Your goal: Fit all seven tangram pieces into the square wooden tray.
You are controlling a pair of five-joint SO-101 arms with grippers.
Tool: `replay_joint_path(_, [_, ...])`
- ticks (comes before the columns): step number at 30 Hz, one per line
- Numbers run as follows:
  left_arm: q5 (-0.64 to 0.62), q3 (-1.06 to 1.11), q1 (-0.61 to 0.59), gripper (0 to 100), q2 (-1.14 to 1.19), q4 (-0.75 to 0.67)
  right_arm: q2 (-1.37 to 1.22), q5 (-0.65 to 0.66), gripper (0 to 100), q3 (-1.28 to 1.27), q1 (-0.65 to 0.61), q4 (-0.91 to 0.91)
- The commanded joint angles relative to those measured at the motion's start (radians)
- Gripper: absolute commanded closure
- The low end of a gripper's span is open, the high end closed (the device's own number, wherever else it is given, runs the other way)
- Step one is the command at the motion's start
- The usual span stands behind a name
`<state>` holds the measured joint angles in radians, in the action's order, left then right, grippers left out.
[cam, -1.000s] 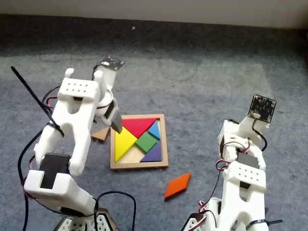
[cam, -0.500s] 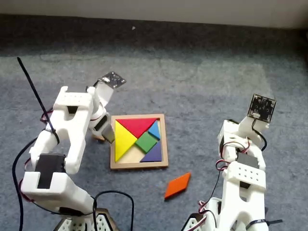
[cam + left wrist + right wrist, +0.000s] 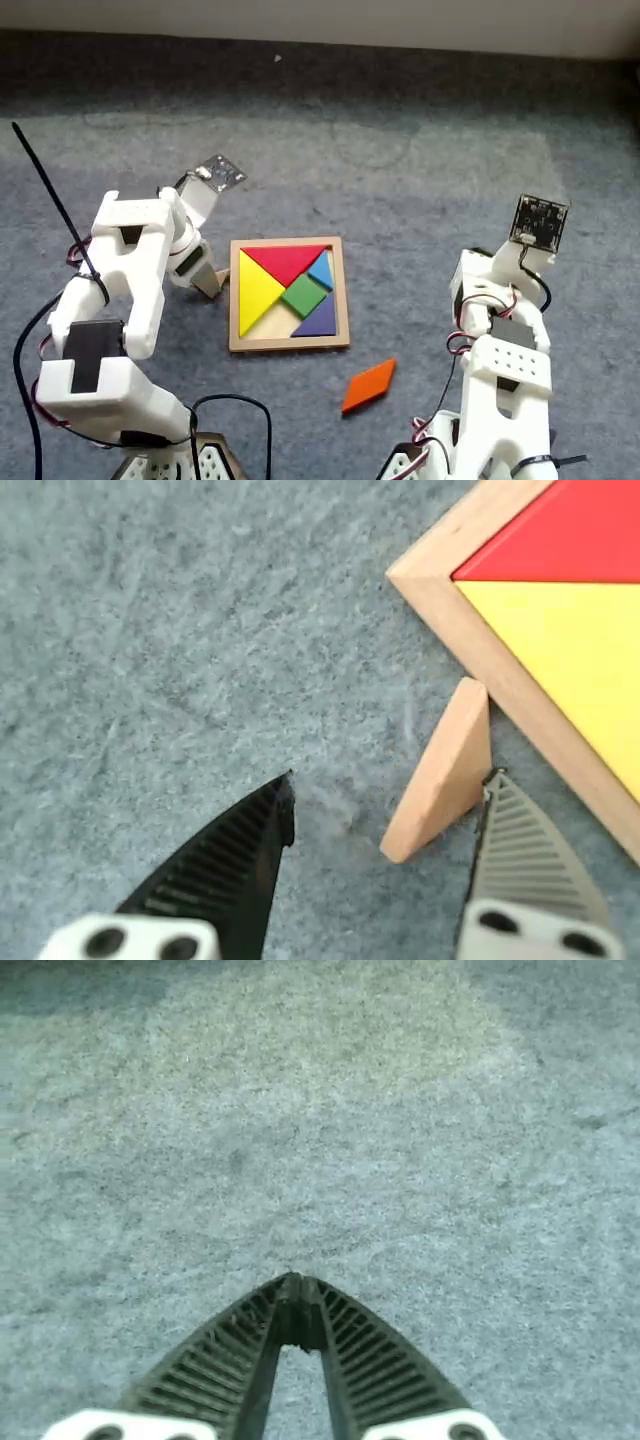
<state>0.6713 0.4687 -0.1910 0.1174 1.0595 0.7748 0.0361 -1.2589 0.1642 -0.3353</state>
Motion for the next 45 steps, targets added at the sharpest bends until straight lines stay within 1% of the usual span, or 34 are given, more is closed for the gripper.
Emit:
replay_joint_path(1, [0.009, -0.004, 0.022, 71, -0.031, -0.009, 0.021, 0.015, 99.2, 0.01, -0.012, 0.024])
replay_joint_path(5, [0.005, -0.001, 0.047, 71, -0.03, -0.006, 0.021, 0.015, 99.2, 0.012, -0.012, 0.024])
replay_joint_path(11, [0.008, 0.002, 0.094, 80, 0.035, -0.006, 0.021, 0.017, 99.2, 0.012, -0.012, 0.024])
replay_joint_path(20, [0.003, 0.007, 0.099, 80, 0.03, -0.005, 0.021, 0.018, 99.2, 0.012, -0.012, 0.024])
replay_joint_path(23, [0.003, 0.013, 0.099, 85, 0.015, -0.002, 0.021, 0.018, 99.2, 0.012, -0.012, 0.024])
replay_joint_path(25, [0.003, 0.013, 0.099, 87, -0.004, 0.025, 0.021, 0.018, 99.2, 0.012, -0.012, 0.024])
replay_joint_path(29, [-0.008, 0.013, 0.099, 88, -0.07, 0.103, 0.021, 0.018, 99.2, 0.013, -0.012, 0.024])
replay_joint_path(35, [-0.133, 0.013, 0.107, 88, -0.205, 0.187, 0.021, 0.02, 99.2, 0.013, -0.012, 0.024])
replay_joint_path(38, [-0.221, 0.013, 0.16, 88, -0.248, 0.241, 0.021, 0.02, 99.2, 0.013, -0.012, 0.024])
replay_joint_path(41, [-0.35, 0.013, 0.243, 88, -0.259, 0.281, 0.021, 0.02, 99.2, 0.013, -0.012, 0.024])
replay_joint_path(45, [-0.509, 0.015, 0.355, 88, -0.257, 0.29, 0.021, 0.02, 99.2, 0.013, -0.012, 0.024])
